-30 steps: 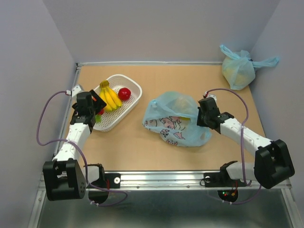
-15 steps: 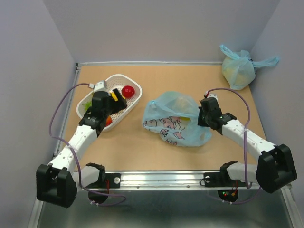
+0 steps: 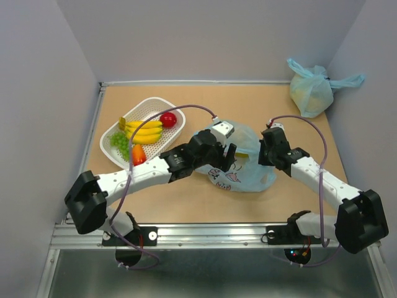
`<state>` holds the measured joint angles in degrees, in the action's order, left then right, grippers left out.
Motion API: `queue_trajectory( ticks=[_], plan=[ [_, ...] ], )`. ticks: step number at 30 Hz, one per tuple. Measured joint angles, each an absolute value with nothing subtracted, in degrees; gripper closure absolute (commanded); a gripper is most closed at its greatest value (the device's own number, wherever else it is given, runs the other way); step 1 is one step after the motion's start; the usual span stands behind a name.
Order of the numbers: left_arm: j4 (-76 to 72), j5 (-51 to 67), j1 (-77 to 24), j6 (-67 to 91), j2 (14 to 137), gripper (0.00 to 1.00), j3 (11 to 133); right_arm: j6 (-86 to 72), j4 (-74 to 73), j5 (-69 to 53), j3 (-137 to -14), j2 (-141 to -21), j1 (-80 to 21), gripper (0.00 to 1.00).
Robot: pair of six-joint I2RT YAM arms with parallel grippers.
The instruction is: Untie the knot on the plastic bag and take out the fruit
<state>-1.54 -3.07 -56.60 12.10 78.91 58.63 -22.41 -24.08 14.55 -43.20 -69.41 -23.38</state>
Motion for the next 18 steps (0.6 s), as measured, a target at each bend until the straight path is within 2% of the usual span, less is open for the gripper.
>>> queue_trajectory(
  ticks=[1,3,4,5,6,7,10,18],
  plan=[
    [-1.5,-3.1,-56.7,11.7,81.1,0.17,59.1,-22.3,-24.3,14.5,-43.3,-69.4,-23.4,0.67],
    [-1.3,-3.2,-56.6,11.3,83.9,0.17,59.2,-21.5,-25.1,13.6,-43.6,-69.4,-23.4,0.47],
    [-1.0,-3.7,-56.6,11.3,84.9,0.17,59.2,-20.7,-25.7,12.9,-44.0,-69.4,-23.4,0.3],
    [-0.6,-4.6,-56.6,11.4,85.4,0.16,59.2,-20.1,-26.5,12.3,-44.5,-69.3,-23.4,0.18],
    [-0.4,-4.8,-56.6,11.4,85.7,0.16,59.2,-19.1,-27.2,11.3,-45.1,-69.1,-23.4,0.18],
    [-0.1,-5.5,-56.6,11.5,85.8,0.16,59.2,-18.8,-27.7,10.7,-45.8,-68.9,-23.4,0.11],
    [-0.2,-8.6,-56.5,12.5,85.2,0.15,59.2,-15.7,-30.6,7.8,-51.3,-68.6,-23.4,0.04],
    [-1.6,-10.2,-56.0,15.9,81.8,0.15,57.2,-9.0,-31.4,3.3,-68.8,-79.1,-23.4,0.04]
  ],
)
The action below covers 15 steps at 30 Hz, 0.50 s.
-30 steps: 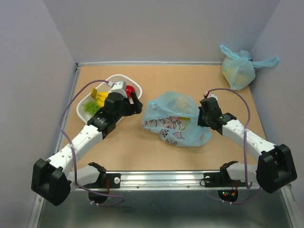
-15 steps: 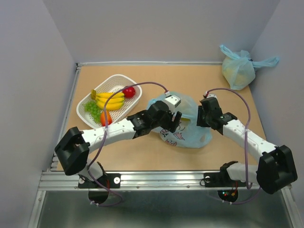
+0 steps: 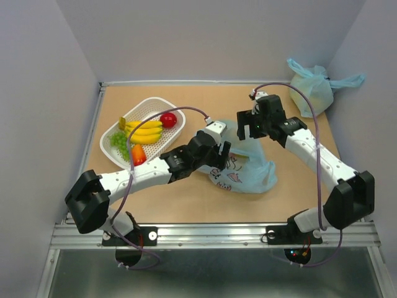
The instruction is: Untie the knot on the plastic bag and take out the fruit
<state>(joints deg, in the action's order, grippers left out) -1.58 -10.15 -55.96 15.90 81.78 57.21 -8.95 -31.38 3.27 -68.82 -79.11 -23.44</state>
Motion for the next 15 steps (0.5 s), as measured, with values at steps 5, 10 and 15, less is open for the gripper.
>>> queue_trajectory(
  ticks=[5,10,15],
  plan=[
    [-3.0,-8.1,-56.0,17.6,78.5,0.15,51.6,-5.0,-31.8,3.5,-72.9,-89.8,-23.4,0.05],
    [-4.1,-5.7,-56.2,19.0,77.9,0.15,47.1,-1.7,-31.5,4.8,-73.8,-97.3,-23.4,0.26],
    [-6.1,-4.8,-56.9,20.4,78.9,0.15,44.5,1.4,-31.3,7.1,-74.8,-100.8,-23.4,1.0]
  ],
)
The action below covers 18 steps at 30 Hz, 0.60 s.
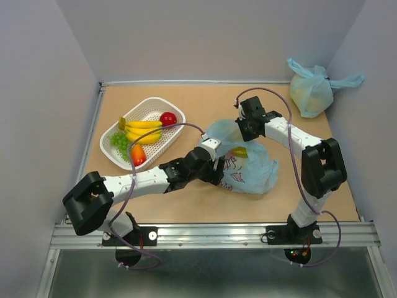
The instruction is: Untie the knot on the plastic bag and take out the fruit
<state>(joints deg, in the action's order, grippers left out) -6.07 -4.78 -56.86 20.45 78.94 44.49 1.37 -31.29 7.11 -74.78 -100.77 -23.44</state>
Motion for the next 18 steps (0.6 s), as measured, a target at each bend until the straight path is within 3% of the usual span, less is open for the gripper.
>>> queue_trajectory(
  ticks=[7,13,18],
  plan=[
    [-8.6,-6.6,-57.0,23.4,84.0,0.15,42.7,2.5,-32.2,6.5,-77.6,-95.2,-24.8,1.0],
    [-10.9,-9.9,-57.0,24.9,84.7,0.15,41.6,-0.4,-33.4,5.7,-78.3,-80.6,-35.5,1.0],
    [-12.6,-11.6,-57.0,25.2,84.7,0.15,41.6,-4.6,-33.0,5.8,-75.5,-77.6,-40.3,0.99]
  ],
)
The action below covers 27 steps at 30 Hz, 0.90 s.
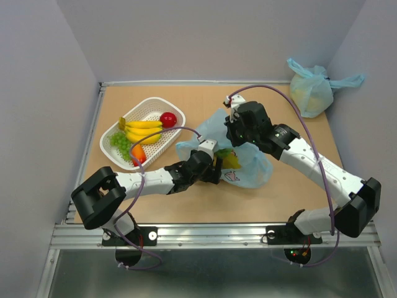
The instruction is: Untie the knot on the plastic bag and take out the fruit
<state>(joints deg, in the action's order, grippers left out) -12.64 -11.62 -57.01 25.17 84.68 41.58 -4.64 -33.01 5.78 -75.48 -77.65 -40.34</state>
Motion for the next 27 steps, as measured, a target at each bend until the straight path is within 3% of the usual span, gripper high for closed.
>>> queue_trajectory(
  ticks=[6,11,17,27],
  plan=[
    [-14.0,-12.3,-57.0,25.2,84.6,0.15,41.5,-8.8,-33.7,13.9,-68.9,-81.3,-38.3,0.99],
    [-13.9,-12.6,-57.0,25.8,83.4,0.15,39.7,-13.7,-32.8,17.6,-65.5,-84.7,-31.0,0.99],
    [-13.8,-12.8,-57.0,26.0,80.9,0.15,38.8,-17.8,-31.7,18.6,-63.6,-87.9,-23.2,0.96],
    [-13.9,-17.8,-57.0,30.2,75.6,0.12,39.0,-23.1,-29.3,16.5,-63.0,-91.3,-21.6,0.93]
  ],
)
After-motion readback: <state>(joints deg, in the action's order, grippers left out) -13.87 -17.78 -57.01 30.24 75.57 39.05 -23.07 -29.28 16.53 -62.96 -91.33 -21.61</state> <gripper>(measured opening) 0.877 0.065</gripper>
